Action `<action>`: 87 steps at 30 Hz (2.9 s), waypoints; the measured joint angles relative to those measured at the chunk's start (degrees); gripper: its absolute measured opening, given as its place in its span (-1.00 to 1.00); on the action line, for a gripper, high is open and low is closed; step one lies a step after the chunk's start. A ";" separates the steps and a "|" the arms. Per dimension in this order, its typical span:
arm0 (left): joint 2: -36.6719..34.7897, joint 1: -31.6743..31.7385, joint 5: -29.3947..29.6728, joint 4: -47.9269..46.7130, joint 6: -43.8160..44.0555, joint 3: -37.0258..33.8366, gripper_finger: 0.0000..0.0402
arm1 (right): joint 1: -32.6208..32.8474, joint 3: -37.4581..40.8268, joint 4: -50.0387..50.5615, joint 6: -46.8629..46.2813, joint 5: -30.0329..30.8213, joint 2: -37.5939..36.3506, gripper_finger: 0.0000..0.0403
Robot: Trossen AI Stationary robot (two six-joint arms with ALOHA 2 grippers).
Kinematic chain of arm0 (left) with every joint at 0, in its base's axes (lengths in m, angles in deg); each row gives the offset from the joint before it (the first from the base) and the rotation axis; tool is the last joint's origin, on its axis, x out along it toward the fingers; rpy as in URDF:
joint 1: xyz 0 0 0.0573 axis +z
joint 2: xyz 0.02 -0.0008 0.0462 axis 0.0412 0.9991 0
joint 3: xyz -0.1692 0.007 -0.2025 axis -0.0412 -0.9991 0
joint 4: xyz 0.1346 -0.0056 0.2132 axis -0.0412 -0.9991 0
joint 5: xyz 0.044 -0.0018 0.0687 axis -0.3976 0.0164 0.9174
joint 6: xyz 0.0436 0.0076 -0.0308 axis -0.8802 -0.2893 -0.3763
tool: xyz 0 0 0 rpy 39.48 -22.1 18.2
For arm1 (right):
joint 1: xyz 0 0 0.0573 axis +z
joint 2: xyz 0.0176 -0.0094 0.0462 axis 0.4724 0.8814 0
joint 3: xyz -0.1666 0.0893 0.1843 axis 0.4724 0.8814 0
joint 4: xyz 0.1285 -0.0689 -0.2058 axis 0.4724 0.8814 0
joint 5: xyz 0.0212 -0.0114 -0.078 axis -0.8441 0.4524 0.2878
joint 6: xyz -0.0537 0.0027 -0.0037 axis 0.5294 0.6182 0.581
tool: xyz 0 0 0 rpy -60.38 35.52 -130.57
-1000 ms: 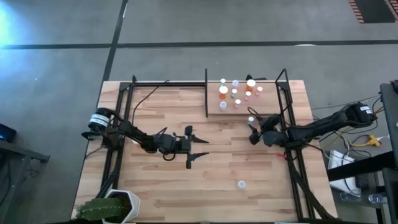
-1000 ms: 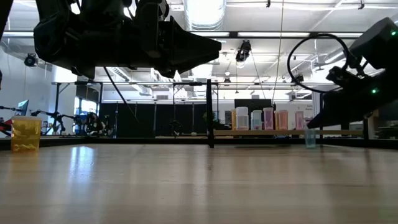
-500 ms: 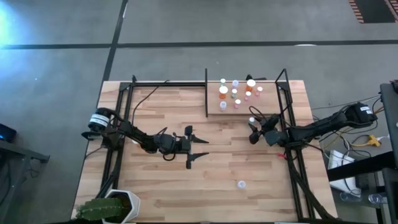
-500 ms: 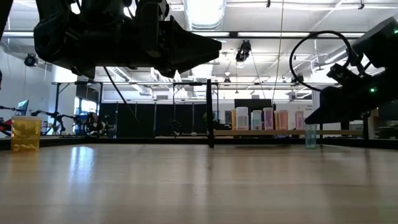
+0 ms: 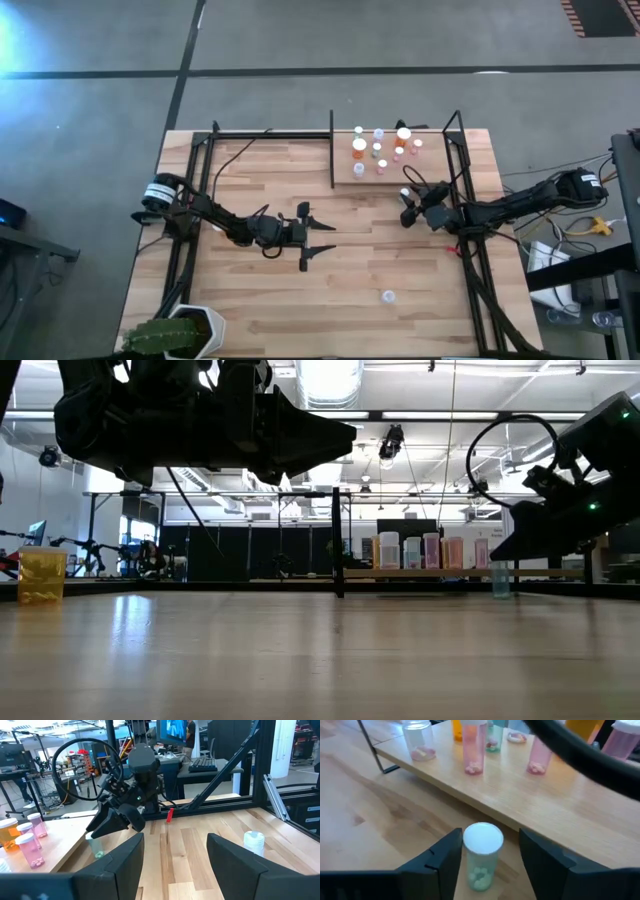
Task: Pick and place medicine bottles onto shelf by color
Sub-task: Put the blue pill bottle on the shelf, then put the transparent pill bottle on the shelf
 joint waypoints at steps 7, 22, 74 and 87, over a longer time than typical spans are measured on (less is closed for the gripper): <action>-0.02 0.03 0.00 0.00 -0.02 0.00 0.00 | 0.00 0.00 -0.02 0.79 -1.17 0.00 -0.32; -0.02 0.02 0.00 0.00 -0.24 0.04 0.00 | 0.04 -1.70 0.15 3.03 -1.24 -0.10 -0.42; -0.02 -0.15 0.00 -0.05 -0.24 -0.04 0.00 | -21.22 -15.46 -1.71 17.03 -8.12 8.57 0.13; -3.06 -1.09 0.00 -10.69 -0.04 1.00 -0.05 | -15.28 -32.69 27.63 21.46 -8.15 1.80 0.15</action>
